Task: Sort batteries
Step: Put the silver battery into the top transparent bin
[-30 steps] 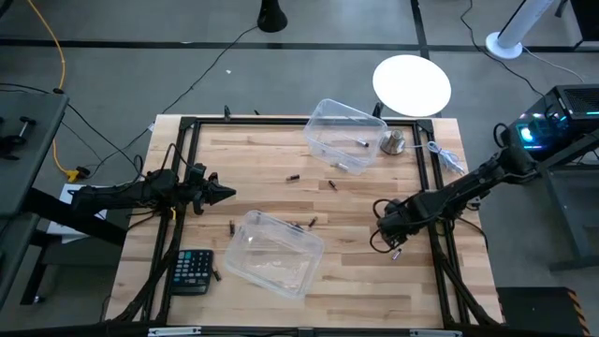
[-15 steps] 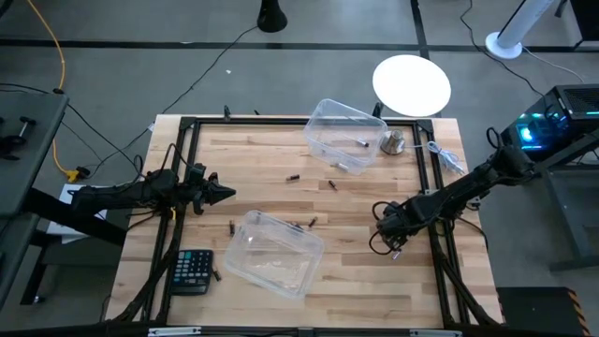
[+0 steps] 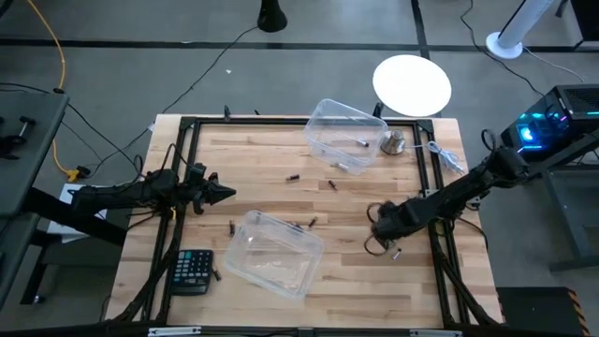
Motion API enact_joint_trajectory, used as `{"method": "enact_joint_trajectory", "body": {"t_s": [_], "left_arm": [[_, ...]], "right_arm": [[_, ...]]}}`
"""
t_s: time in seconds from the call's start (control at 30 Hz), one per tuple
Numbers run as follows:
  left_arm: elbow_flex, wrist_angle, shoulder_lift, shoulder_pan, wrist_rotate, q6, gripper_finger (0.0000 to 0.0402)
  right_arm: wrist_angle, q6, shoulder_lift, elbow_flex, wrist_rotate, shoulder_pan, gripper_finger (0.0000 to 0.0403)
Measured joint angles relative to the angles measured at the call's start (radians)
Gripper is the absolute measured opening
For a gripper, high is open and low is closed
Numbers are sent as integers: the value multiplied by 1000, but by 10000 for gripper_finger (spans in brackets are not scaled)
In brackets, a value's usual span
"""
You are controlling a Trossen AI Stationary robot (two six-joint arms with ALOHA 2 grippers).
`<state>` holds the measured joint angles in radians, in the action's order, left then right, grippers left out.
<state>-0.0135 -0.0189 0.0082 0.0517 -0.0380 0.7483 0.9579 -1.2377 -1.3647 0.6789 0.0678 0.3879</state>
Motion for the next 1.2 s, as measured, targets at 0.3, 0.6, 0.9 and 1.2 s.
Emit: {"method": "enact_joint_trajectory", "body": {"t_s": [0.3, 0.6, 0.9, 1.2], "left_arm": [[0, 0, 0, 0, 1, 0, 0], [0, 0, 0, 0, 0, 0, 0], [0, 0, 0, 0, 0, 0, 0], [0, 0, 0, 0, 1, 0, 0]], "right_arm": [[126, 109, 61, 375, 506, -183, 5], [-192, 400, 58, 414, 543, -564, 44], [-188, 489, 73, 421, 422, -635, 184], [24, 146, 128, 447, 183, -255, 210]]}}
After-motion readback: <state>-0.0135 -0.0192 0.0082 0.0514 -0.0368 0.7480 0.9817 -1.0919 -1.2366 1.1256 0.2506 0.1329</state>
